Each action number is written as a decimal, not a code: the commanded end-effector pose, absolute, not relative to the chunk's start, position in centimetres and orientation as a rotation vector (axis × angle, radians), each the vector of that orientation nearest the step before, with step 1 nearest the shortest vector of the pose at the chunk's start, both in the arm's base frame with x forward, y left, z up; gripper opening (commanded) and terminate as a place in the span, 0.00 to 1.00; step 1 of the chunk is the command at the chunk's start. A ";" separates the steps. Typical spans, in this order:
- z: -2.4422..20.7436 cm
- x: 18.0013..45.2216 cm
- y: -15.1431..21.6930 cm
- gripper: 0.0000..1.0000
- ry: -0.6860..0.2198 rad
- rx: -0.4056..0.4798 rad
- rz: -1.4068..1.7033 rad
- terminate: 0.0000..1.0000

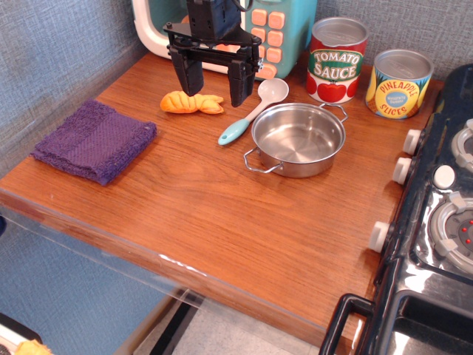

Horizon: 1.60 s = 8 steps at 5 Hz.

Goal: Move the cloth in front of the silver pot on table.

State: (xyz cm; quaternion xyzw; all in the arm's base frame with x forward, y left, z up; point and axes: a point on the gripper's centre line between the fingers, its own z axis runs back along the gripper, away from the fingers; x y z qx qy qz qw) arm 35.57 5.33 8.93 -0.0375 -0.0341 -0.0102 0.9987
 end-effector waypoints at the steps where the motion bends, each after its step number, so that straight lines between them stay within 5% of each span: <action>1: 8.9 35.6 5.3 1.00 -0.068 -0.075 -0.020 0.00; 3: 8.9 34.5 6.4 1.00 -0.149 -0.231 -0.163 0.00; 5: 9.4 31.2 11.8 1.00 -0.100 -0.089 -0.180 0.00; 8: 8.2 28.6 15.0 1.00 -0.115 0.031 -0.103 0.00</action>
